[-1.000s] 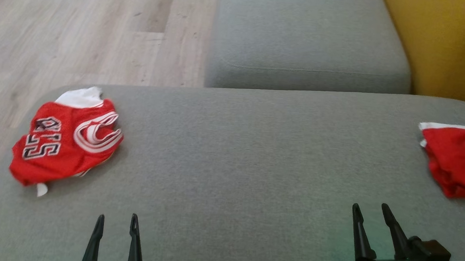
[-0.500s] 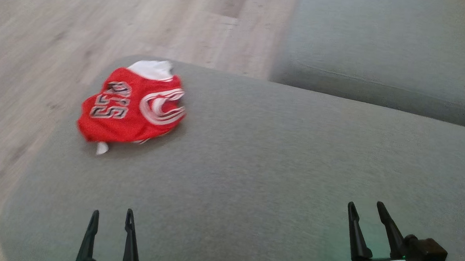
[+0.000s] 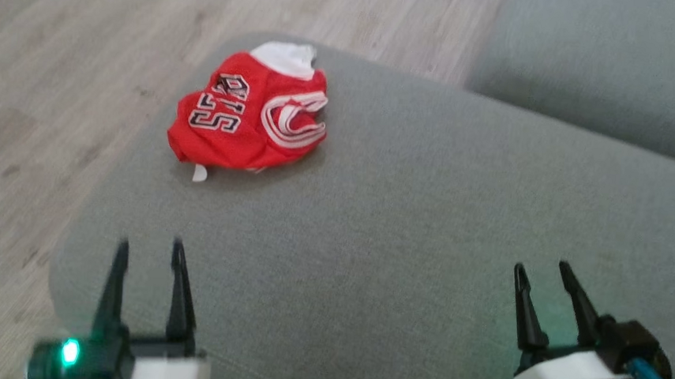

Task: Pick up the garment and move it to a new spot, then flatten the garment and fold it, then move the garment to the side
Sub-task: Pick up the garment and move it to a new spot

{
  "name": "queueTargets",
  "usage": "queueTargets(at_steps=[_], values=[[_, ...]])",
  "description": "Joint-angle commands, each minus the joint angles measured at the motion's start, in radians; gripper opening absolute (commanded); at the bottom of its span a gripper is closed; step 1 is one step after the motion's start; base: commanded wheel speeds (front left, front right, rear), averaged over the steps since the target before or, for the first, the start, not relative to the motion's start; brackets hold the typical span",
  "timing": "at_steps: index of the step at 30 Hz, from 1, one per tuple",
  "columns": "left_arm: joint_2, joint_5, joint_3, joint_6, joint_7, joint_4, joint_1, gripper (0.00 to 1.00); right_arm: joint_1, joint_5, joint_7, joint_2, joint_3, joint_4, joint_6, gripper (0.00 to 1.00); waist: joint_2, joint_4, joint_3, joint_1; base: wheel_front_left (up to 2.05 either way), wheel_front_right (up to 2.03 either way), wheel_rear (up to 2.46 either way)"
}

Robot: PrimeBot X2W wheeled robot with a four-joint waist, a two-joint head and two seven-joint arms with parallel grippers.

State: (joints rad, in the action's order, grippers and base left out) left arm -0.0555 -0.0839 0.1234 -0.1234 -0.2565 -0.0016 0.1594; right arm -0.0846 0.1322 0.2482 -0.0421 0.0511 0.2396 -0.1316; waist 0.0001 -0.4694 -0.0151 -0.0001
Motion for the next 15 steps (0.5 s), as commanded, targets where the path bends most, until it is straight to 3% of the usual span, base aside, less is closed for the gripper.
queueTargets(at_steps=[1, 7, 10, 15], values=[[0.005, 0.005, -0.037, -0.004, -0.005, -0.053, -0.097, 1.0, 0.059, -0.02, 0.014, -0.011, 0.015, -0.037, 0.001, 1.0, -0.0001, 0.011, -0.078, 0.0001, 0.0, 0.0, 0.0], [-0.015, 0.019, -0.049, 0.046, -0.005, -0.044, -0.354, 1.0, 0.123, -0.042, 0.014, -0.081, 0.023, -0.058, 0.001, 1.0, -0.0001, 0.047, -0.232, 0.0001, 0.0, 0.0, 0.0], [-0.05, 0.01, -0.056, 0.089, 0.001, 0.09, -0.53, 1.0, 0.157, -0.048, 0.014, -0.129, 0.035, -0.073, 0.001, 1.0, -0.0001, 0.069, -0.3, 0.0001, 0.0, 0.0, 0.0], [-0.072, -0.031, -0.049, 0.16, 0.16, 0.381, -0.857, 1.0, 0.186, -0.04, 0.014, -0.213, 0.001, -0.106, 0.001, 1.0, -0.0001, 0.082, -0.397, 0.0001, 0.0, 0.0, 0.0]])
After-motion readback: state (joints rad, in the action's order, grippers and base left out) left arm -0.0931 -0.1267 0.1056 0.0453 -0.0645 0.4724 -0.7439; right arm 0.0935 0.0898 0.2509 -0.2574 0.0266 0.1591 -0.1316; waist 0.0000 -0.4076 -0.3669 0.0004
